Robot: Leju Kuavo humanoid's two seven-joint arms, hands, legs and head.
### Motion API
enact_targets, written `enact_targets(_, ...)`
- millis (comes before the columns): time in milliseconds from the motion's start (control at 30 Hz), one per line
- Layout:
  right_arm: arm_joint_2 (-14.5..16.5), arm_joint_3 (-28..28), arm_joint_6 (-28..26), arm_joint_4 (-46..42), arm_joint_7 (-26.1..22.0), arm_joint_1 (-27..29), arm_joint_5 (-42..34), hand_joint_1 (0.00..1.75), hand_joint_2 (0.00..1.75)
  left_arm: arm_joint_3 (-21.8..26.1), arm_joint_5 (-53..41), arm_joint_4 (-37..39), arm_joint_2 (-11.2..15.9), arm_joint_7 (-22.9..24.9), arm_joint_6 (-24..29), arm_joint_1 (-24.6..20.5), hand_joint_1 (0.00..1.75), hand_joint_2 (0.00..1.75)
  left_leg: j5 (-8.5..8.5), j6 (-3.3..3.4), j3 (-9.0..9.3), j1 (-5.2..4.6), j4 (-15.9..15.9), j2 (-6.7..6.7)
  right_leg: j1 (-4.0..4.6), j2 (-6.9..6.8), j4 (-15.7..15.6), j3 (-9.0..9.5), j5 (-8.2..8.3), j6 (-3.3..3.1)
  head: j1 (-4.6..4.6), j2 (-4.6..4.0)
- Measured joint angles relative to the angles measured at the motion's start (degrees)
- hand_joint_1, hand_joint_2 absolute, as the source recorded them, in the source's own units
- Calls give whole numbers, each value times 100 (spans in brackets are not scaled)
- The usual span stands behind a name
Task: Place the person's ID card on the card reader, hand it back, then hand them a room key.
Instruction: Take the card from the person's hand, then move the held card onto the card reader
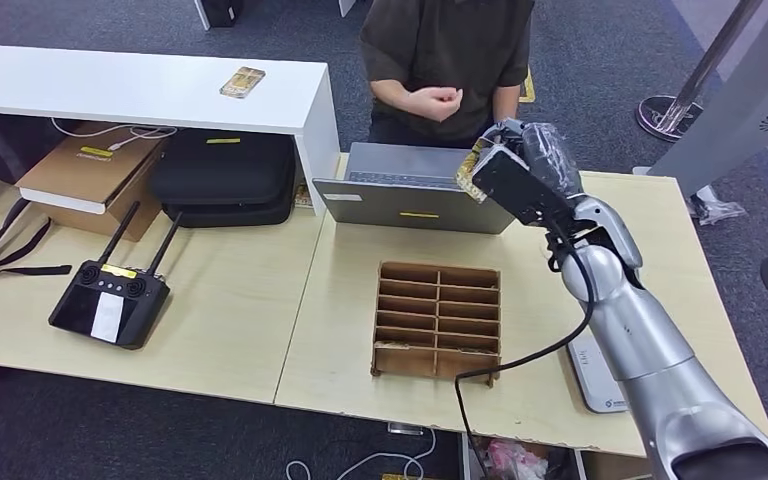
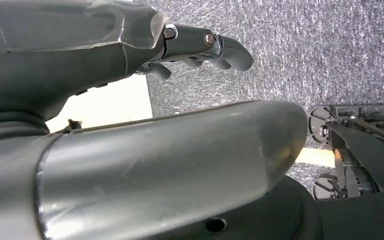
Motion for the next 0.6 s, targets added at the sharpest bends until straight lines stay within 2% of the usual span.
enact_targets(100, -99, -220, 374, 41, 58, 7, -662, 175, 175, 20, -3, 0, 1, 3, -10, 3, 0, 0, 0, 0, 0, 0, 1, -2, 0, -3, 0, 0, 0, 0, 0, 0)
enact_targets(200, -235, -423, 523, 74, 69, 10, -923, 175, 175, 56, -12, 0, 2, 3, 2, 11, 0, 0, 0, 0, -1, 0, 1, -4, 0, -5, 0, 0, 0, 0, 0, 0)
enact_targets(600, -752, -981, 428, -113, 116, 464, -769, 175, 175, 113, -162, 0, 4, 2, 20, 10, 0, 0, -1, 1, -1, 0, 2, -4, 0, -6, -2, 0, 0, 0, 0, 0)
